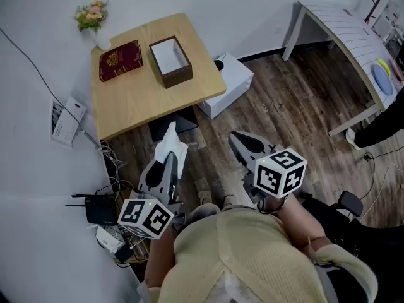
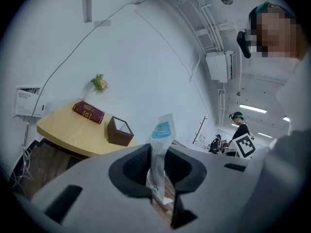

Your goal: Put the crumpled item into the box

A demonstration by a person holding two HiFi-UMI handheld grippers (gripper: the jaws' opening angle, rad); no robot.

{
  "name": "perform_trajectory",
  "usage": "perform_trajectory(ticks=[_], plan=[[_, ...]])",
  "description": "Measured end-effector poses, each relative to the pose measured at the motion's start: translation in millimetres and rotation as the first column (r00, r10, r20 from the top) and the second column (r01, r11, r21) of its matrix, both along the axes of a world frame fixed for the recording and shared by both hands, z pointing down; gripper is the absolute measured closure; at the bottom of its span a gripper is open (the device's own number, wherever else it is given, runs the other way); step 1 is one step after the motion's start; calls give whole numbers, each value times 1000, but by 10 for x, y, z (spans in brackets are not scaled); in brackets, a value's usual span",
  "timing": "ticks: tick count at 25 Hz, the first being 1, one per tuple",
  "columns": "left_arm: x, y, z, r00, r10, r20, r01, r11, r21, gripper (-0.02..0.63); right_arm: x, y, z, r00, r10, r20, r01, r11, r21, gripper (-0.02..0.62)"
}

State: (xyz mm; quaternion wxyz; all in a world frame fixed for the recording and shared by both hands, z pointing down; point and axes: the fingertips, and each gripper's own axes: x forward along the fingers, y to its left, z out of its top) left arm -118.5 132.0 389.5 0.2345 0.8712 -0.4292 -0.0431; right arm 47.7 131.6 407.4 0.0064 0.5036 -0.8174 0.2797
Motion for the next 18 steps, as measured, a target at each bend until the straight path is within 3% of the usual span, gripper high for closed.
perform_trajectory(ticks=[5,10,18], plan=[[-3,29,25,1000,-7,3,7,1000,-10,537,-9,24,5,1000,-3,-8,3,1000,-3,568],[11,68,89,1000,-12,3,12,1000,-27,537,16,73,17,999,16,48,-15,1000,-22,566],[72,51,101,1000,-21,7,22,999,-26,537,57,67,36,999,2,33,-1,1000,-29,566]])
